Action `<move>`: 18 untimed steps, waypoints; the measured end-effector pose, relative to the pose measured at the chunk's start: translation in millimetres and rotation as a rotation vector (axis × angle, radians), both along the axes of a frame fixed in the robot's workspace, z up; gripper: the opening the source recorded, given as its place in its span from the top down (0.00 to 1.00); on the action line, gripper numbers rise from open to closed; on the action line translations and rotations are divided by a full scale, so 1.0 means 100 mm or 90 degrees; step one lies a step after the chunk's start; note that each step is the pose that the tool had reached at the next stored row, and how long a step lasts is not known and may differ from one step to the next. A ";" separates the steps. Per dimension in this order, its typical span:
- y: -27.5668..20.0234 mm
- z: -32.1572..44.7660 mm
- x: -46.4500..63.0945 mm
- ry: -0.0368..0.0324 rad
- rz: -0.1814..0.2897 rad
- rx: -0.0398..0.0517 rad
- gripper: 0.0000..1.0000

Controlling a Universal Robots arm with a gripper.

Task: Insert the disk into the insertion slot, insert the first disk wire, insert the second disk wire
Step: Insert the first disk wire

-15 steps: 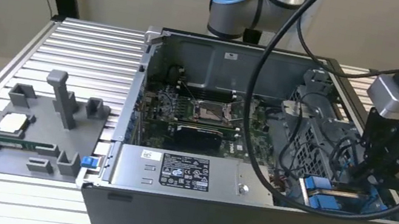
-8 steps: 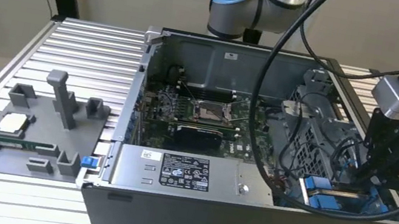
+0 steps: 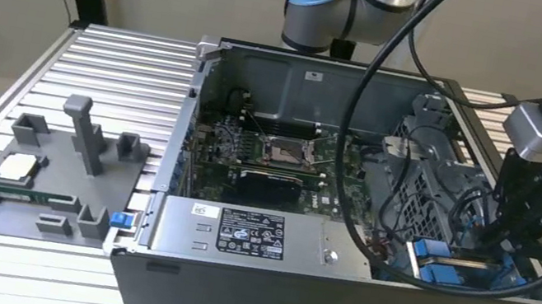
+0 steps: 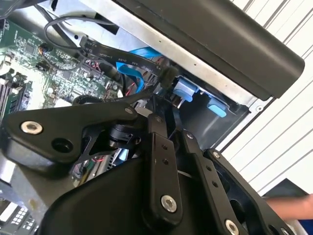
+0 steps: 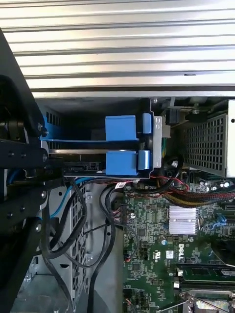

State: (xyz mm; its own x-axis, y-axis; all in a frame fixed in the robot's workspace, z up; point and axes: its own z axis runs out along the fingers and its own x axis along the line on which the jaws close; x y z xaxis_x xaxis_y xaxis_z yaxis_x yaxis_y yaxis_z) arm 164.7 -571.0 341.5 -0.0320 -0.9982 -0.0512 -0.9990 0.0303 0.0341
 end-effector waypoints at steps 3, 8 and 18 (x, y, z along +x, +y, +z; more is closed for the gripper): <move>0.000 -0.010 0.00 0.0026 -0.003 0.0001 1.00; 0.000 -0.034 0.01 0.0058 -0.009 0.0001 1.00; 0.000 -0.088 0.01 0.0080 -0.017 -0.0002 1.00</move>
State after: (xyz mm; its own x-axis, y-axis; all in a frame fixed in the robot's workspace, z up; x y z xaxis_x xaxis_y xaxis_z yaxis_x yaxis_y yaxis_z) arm 166.0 -571.0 332.6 -0.0593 -0.9970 -0.0502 -0.9973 0.0570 0.0466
